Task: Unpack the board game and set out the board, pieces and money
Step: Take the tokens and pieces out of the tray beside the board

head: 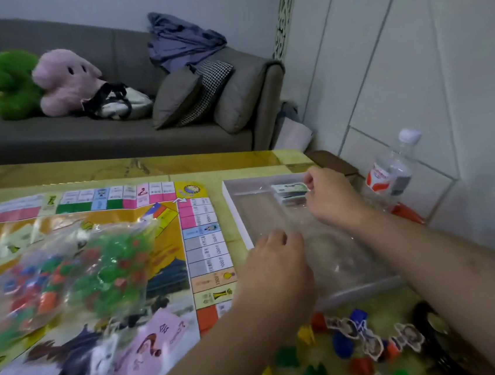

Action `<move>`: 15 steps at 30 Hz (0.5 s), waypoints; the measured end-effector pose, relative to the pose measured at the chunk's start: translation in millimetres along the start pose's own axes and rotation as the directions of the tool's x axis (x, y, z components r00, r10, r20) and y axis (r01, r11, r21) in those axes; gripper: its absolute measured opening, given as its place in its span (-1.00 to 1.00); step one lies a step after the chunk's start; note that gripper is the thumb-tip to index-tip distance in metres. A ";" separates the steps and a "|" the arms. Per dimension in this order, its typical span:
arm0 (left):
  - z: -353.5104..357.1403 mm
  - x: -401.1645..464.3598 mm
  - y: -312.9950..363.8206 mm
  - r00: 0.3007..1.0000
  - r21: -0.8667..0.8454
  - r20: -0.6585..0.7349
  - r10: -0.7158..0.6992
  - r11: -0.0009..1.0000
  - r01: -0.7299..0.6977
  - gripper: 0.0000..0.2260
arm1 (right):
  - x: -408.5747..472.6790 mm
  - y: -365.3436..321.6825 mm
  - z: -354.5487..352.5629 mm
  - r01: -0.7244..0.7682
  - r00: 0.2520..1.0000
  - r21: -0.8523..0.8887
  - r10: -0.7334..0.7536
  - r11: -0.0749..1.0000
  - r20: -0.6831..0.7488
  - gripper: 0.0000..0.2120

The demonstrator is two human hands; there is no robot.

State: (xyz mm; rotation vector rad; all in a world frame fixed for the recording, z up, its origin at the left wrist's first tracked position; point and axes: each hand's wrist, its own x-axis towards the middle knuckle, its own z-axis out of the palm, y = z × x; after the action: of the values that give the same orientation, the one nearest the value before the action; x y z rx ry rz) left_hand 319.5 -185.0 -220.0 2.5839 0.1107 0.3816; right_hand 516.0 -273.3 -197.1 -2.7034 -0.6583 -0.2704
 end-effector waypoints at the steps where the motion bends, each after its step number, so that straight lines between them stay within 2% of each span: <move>1: 7.0 8.6 -0.5 1.000 0.052 0.028 -0.003 0.999 0.002 -0.66 | 15.5 7.1 2.6 0.018 1.000 -0.064 -0.017 0.998 0.024 -0.74; 4: 21.6 21.1 -5.9 0.993 0.215 0.117 -0.004 0.976 -0.022 -0.57 | 53.0 24.5 14.1 0.099 0.989 -0.180 -0.077 0.979 0.128 -0.52; 6: 29.4 25.7 -11.1 0.994 0.222 0.106 0.004 0.975 -0.028 -0.60 | 73.7 35.7 28.9 0.166 0.977 -0.204 -0.133 0.965 0.169 -0.44; 10: 35.0 25.5 -16.5 0.998 0.202 0.051 0.038 0.978 -0.048 -0.70 | 86.7 39.3 46.4 0.270 0.937 -0.241 -0.196 0.932 0.290 -0.56; 13: 38.2 24.7 -16.4 0.999 0.198 0.016 0.044 0.979 -0.046 -0.74 | 89.9 41.8 50.8 0.286 0.934 -0.221 -0.219 0.932 0.282 -0.62; 15: 39.5 23.9 -16.5 0.999 0.187 0.010 0.044 0.981 -0.045 -0.73 | 91.3 44.0 51.7 0.282 0.937 -0.202 -0.223 0.938 0.270 -0.57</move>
State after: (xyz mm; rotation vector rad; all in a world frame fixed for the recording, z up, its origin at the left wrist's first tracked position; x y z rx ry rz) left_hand 353.7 -186.4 -255.1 2.7771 0.0906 0.3967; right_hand 621.9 -253.3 -233.3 -2.9052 -1.1198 -0.0827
